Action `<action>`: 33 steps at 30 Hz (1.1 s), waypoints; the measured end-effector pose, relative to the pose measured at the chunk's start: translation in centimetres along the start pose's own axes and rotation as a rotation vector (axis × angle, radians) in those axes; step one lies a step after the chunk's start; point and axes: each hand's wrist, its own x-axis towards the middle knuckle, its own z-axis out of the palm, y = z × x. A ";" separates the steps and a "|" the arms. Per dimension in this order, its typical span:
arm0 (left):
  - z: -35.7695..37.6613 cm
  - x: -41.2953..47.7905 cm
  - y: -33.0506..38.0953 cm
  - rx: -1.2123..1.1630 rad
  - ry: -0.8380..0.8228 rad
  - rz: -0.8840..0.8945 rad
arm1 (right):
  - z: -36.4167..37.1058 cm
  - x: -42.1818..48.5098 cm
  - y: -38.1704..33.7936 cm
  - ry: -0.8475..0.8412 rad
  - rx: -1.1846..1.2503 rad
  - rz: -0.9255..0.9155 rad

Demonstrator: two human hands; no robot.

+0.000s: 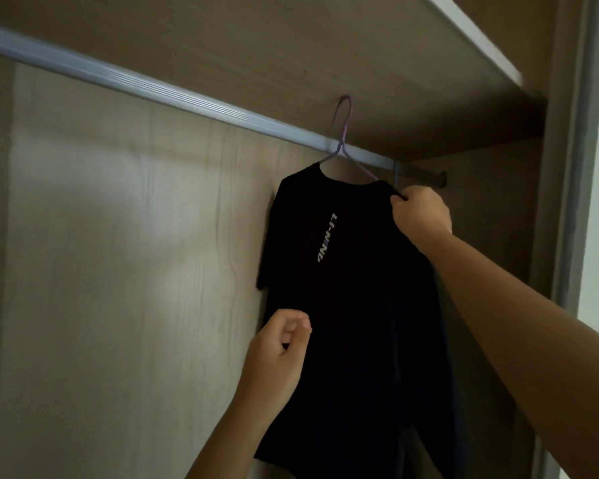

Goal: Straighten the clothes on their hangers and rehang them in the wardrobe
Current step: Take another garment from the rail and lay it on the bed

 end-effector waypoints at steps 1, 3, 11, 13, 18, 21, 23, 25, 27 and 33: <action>-0.4 -0.2 0.1 0.025 0.004 0.000 | -0.4 -0.3 0.1 0.007 0.012 -0.011; -1.0 -0.6 0.3 0.074 0.008 -0.001 | -1.3 -1.3 0.8 0.005 0.024 -0.031; -1.4 -2.2 0.9 0.301 0.000 0.089 | -4.6 -9.6 7.2 -0.075 -0.071 -0.155; -1.0 -2.8 1.0 0.380 -0.007 0.129 | -5.9 -12.6 9.5 -0.037 -0.179 -0.178; 0.9 -4.4 0.4 0.596 -0.029 0.184 | -10.4 -20.0 14.4 -0.058 -0.268 -0.124; 2.9 -5.8 0.0 0.656 -0.137 0.176 | -14.0 -24.9 16.4 -0.047 -0.219 -0.076; 4.2 -7.0 -0.2 0.642 -0.224 0.188 | -16.4 -27.8 17.3 -0.032 -0.219 -0.030; 5.7 -8.3 -0.4 0.616 -0.288 0.216 | -18.8 -30.7 18.1 -0.025 -0.242 0.013; 7.3 -9.5 -0.3 0.586 -0.344 0.236 | -20.9 -33.8 18.6 -0.029 -0.296 0.060; 13.1 -17.6 0.1 0.276 -0.857 0.028 | -27.0 -45.0 20.5 -0.048 -0.388 0.405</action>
